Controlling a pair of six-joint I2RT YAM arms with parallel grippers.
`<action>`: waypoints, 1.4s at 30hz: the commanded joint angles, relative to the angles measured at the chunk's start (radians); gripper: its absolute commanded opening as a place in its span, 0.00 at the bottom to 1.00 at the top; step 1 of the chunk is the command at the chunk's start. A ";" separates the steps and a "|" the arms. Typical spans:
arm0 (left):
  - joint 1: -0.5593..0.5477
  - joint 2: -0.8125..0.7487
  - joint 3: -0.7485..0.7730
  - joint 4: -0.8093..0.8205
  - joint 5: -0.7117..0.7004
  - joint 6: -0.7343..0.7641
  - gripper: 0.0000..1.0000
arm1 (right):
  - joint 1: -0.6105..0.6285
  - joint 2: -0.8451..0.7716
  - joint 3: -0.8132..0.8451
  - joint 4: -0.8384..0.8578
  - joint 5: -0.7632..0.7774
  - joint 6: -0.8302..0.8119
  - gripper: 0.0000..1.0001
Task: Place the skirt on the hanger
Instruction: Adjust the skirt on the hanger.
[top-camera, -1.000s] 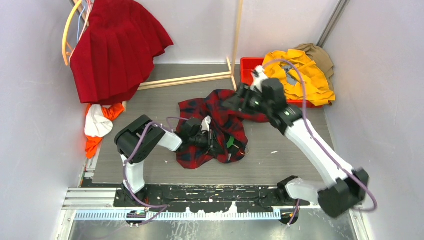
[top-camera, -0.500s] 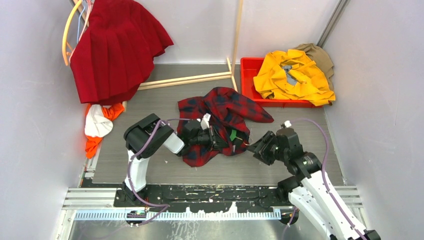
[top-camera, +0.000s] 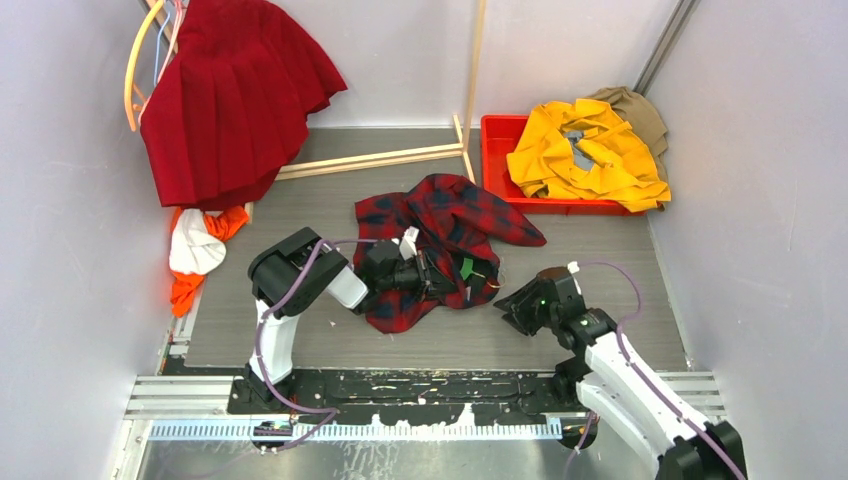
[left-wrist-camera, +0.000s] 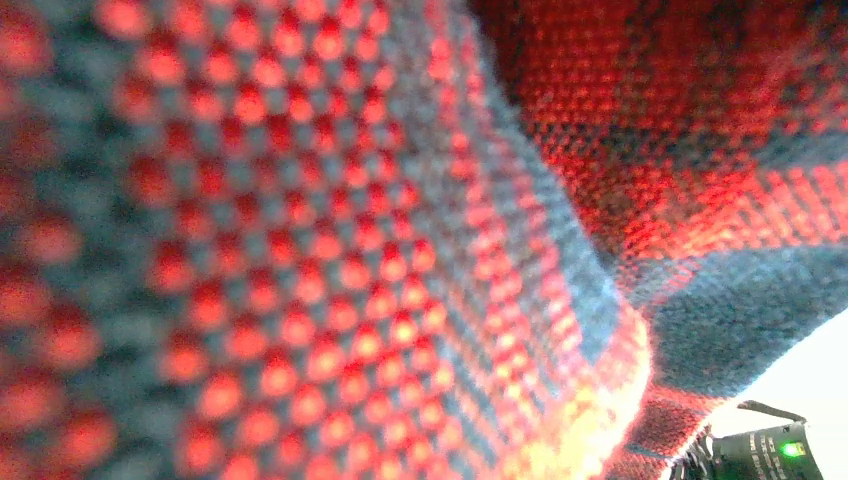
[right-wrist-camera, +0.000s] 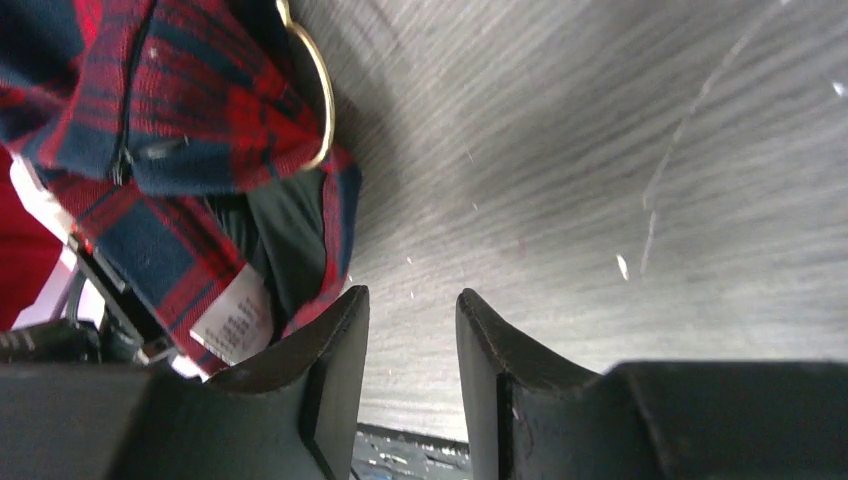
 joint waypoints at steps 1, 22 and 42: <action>0.007 0.016 -0.022 0.012 -0.034 -0.031 0.00 | -0.008 0.099 0.021 0.226 0.081 0.000 0.43; 0.006 -0.010 -0.008 0.024 -0.016 -0.070 0.00 | -0.062 0.213 0.023 0.410 0.103 -0.054 0.44; -0.012 -0.002 0.045 0.074 0.010 -0.141 0.00 | -0.060 0.446 0.106 0.586 0.123 -0.100 0.33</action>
